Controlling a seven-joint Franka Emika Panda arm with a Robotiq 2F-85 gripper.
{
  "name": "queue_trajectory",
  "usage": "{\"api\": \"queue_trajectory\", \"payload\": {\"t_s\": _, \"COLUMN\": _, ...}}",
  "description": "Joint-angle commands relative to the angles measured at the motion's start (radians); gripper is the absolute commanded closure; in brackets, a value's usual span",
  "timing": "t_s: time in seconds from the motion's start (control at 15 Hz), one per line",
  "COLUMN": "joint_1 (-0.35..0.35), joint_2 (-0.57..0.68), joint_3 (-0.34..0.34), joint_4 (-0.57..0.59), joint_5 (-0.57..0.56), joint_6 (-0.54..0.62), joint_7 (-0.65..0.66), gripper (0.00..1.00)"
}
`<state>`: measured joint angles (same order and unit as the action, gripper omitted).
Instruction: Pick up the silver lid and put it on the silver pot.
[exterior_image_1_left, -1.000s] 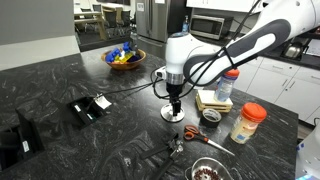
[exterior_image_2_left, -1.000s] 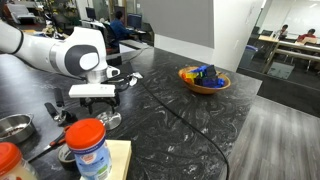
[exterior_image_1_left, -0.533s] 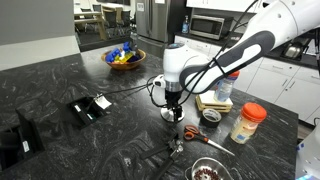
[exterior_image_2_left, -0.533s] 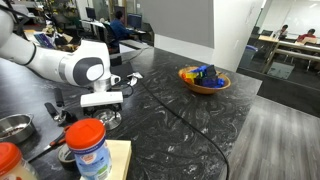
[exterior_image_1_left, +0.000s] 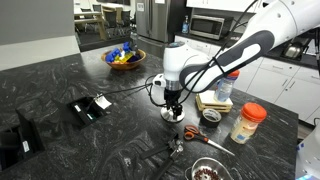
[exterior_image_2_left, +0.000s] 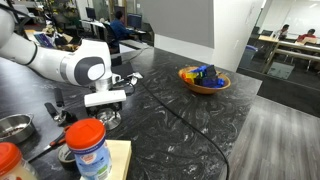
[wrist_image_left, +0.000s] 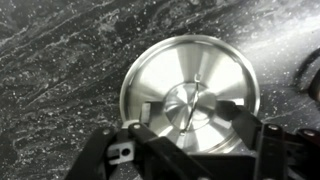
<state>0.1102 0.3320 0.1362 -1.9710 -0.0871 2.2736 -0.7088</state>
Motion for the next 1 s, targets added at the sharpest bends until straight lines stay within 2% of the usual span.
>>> {"api": "queue_trajectory", "payload": {"t_s": 0.0, "joint_1": -0.018, "joint_2": 0.007, "joint_3": 0.02, "joint_4": 0.012, "joint_5": -0.005, "joint_6": 0.022, "joint_7": -0.026, "gripper": 0.48}}
{"api": "queue_trajectory", "payload": {"t_s": 0.47, "joint_1": -0.021, "joint_2": 0.01, "joint_3": 0.025, "joint_4": 0.026, "joint_5": 0.003, "joint_6": 0.027, "joint_7": -0.03, "gripper": 0.98}}
{"api": "queue_trajectory", "payload": {"t_s": 0.93, "joint_1": -0.022, "joint_2": 0.0, "joint_3": 0.021, "joint_4": 0.021, "joint_5": 0.007, "joint_6": 0.028, "joint_7": -0.011, "gripper": 0.99}}
